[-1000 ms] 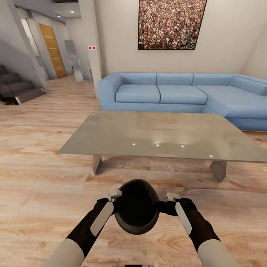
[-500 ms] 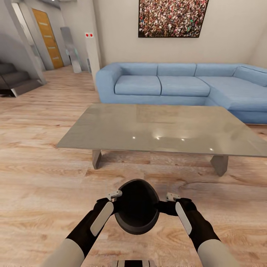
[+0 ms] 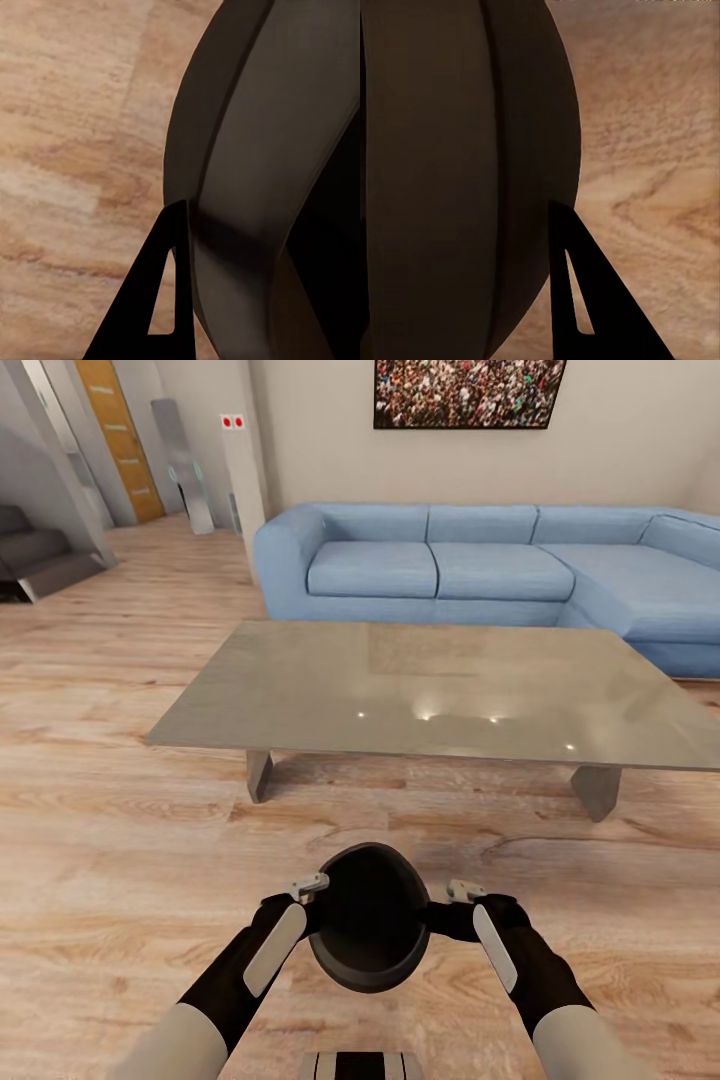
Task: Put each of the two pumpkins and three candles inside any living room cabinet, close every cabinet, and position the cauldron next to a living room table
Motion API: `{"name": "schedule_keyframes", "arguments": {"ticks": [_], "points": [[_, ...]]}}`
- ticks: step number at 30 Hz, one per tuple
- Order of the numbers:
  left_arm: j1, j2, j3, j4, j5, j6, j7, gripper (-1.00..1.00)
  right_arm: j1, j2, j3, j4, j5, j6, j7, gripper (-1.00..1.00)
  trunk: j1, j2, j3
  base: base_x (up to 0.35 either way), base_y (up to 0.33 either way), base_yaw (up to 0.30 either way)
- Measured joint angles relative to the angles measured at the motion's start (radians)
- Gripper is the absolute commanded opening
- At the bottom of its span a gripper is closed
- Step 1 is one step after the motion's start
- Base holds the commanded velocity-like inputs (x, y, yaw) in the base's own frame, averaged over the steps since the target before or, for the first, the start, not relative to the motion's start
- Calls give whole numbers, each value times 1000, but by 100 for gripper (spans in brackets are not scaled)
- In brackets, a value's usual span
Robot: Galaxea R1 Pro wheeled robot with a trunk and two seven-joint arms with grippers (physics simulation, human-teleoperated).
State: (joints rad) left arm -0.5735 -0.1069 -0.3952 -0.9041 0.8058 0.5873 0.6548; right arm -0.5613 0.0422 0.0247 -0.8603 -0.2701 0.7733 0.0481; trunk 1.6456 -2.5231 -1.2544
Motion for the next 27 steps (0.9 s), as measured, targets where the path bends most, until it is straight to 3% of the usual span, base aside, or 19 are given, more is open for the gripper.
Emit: {"name": "schedule_keyframes", "arguments": {"ticks": [27], "points": [[0,0,0,0,0,-1,-1,-100,0,0,0,-1,1,0,0,-100,0,0,0,147,0,0]]}}
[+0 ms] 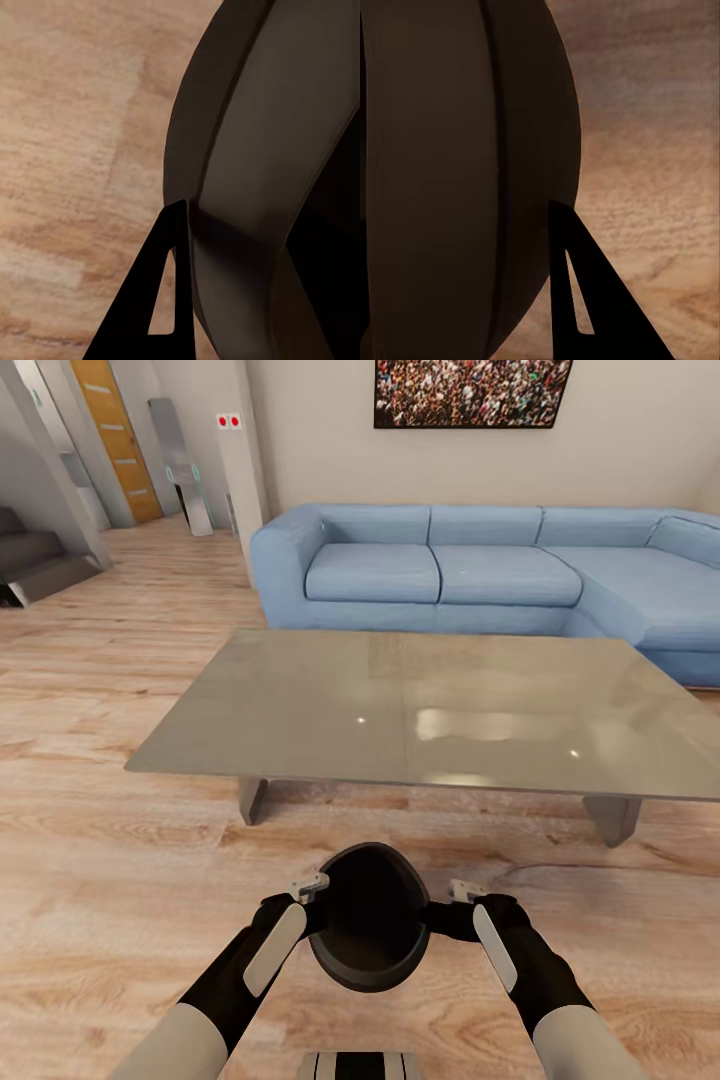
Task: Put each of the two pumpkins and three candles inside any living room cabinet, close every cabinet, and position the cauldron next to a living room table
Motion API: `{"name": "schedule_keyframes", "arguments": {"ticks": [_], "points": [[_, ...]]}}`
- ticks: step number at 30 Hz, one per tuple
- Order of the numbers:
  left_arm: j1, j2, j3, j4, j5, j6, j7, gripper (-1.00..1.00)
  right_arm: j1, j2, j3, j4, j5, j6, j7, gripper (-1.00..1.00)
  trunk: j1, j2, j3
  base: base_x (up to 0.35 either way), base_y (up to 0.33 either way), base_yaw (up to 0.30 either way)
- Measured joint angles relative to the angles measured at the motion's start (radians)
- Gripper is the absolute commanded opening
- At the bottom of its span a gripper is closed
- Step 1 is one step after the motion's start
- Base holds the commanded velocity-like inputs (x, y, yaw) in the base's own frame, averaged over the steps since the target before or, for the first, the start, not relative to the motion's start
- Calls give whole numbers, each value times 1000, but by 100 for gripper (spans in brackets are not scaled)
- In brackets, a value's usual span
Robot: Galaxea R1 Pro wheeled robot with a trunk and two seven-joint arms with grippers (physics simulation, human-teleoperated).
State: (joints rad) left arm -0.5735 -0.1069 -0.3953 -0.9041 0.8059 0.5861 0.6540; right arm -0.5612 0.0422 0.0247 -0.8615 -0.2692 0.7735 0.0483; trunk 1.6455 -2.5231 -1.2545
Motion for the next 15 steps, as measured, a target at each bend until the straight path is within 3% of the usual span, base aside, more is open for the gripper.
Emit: {"name": "schedule_keyframes", "arguments": {"ticks": [8,15], "points": [[0,0,0,0,0,0,0,-100,0,0,0,0,0,0,0,-100,0,0,0,195,0,0],[0,0,0,0,0,0,0,-100,0,0,0,0,0,0,0,-100,0,0,0,35,0,0]]}}
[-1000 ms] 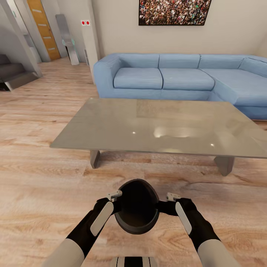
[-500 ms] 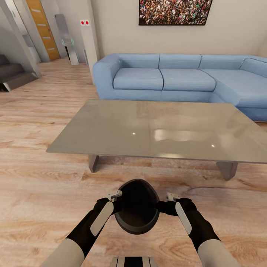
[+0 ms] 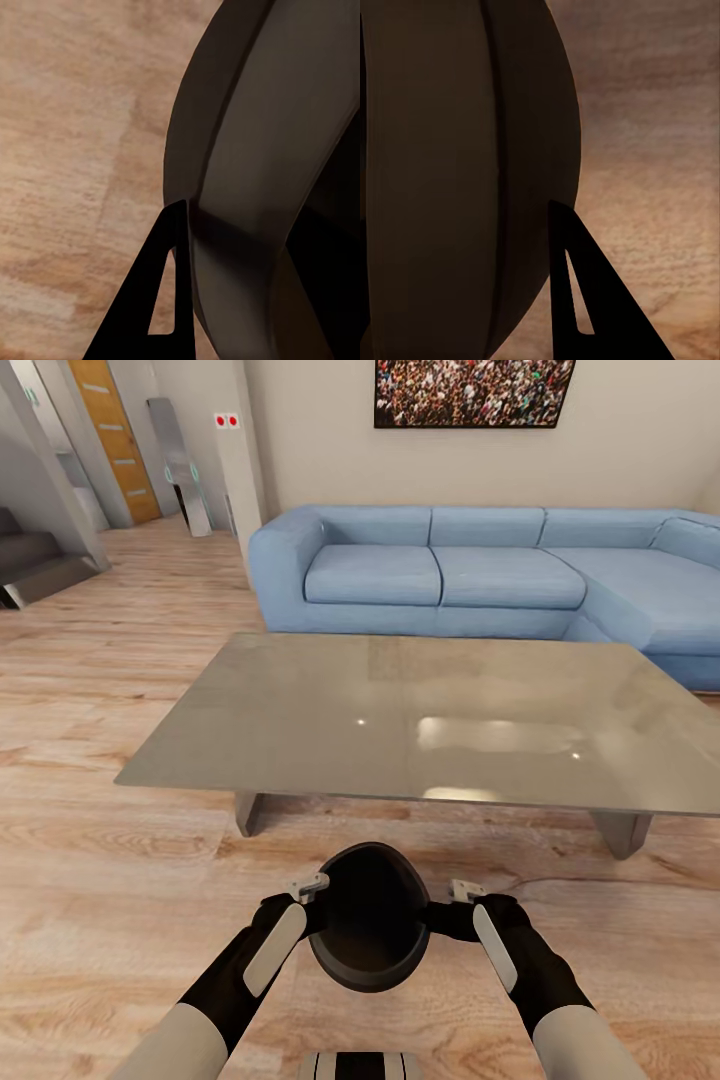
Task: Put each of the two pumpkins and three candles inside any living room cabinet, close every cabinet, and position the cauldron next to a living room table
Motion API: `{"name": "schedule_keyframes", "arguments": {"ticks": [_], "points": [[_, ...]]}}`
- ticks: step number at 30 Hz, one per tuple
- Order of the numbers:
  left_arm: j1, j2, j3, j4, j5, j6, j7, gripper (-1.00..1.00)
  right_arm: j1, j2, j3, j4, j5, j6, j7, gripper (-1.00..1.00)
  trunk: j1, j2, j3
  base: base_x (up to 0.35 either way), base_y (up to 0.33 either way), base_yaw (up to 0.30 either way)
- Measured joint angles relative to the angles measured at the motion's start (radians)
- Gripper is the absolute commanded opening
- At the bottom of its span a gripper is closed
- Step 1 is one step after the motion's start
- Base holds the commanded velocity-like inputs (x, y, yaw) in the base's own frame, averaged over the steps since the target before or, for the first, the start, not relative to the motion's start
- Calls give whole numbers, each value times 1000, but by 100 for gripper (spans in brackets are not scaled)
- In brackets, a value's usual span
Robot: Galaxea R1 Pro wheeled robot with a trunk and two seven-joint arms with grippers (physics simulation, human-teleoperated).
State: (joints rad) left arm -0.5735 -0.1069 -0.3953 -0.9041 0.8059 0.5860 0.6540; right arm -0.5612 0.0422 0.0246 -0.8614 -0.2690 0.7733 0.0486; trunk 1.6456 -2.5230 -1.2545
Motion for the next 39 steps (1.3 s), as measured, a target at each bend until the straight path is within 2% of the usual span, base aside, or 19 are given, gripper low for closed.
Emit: {"name": "schedule_keyframes", "arguments": {"ticks": [6,13,23,39], "points": [[0,0,0,-1,0,1,2,-100,0,0,0,0,-2,0,0,-100,0,0,0,1,0,0],[0,0,0,1,0,1,0,-100,0,0,0,0,0,1,0,-100,3,-2,-27,0,0,0],[0,0,0,-3,0,2,3,-100,0,0,0,0,-3,0,0,-100,3,-2,-27,5,0,0],[0,0,0,-3,0,3,4,-100,0,0,0,0,-3,0,0,-100,3,-2,-27,140,6,0]]}}
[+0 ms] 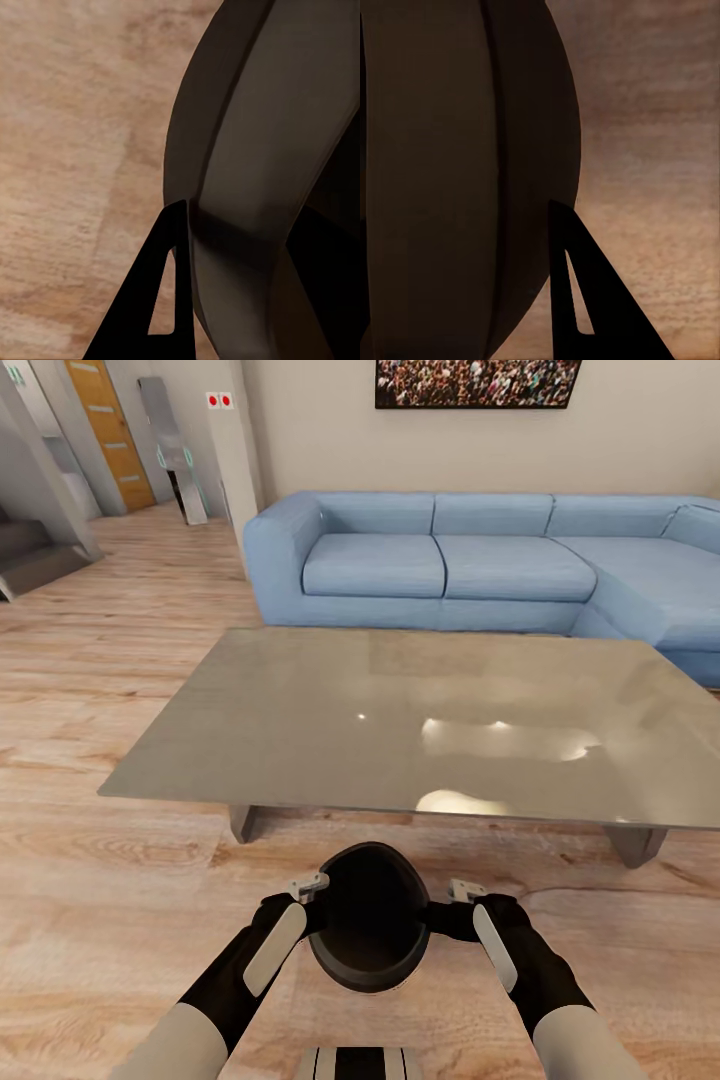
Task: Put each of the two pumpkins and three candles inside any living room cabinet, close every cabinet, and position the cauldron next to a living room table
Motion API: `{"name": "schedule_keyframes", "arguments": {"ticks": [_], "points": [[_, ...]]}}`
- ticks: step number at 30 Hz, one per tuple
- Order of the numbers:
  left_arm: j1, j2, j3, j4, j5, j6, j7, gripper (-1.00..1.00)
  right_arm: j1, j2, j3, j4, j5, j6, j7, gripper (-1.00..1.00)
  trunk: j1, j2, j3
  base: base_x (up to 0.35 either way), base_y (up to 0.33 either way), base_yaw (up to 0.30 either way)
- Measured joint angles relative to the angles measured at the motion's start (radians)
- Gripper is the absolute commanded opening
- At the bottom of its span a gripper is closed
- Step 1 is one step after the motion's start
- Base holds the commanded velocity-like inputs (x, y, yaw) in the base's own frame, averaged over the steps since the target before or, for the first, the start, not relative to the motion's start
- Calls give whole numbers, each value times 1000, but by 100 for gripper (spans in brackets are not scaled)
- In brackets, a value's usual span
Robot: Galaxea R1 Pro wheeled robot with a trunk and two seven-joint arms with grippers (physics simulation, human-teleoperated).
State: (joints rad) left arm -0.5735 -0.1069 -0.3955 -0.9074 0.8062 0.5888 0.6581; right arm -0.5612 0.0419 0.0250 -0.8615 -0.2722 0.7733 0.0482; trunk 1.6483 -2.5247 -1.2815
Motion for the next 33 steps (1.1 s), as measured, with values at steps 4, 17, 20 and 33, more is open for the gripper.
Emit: {"name": "schedule_keyframes", "arguments": {"ticks": [4,17,20,33], "points": [[0,0,0,0,0,0,0,-100,0,0,0,0,0,0,0,-100,0,0,0,55,4,0],[0,0,0,0,0,0,0,-100,0,0,0,0,0,0,0,-100,0,0,0,74,0,0],[0,0,0,0,-1,1,0,-100,0,0,0,0,0,0,0,-100,0,0,0,2,0,0],[-1,0,-4,-24,17,4,28,-100,-1,-2,0,-25,0,19,-1,-100,5,-3,-42,0,0,0]]}}
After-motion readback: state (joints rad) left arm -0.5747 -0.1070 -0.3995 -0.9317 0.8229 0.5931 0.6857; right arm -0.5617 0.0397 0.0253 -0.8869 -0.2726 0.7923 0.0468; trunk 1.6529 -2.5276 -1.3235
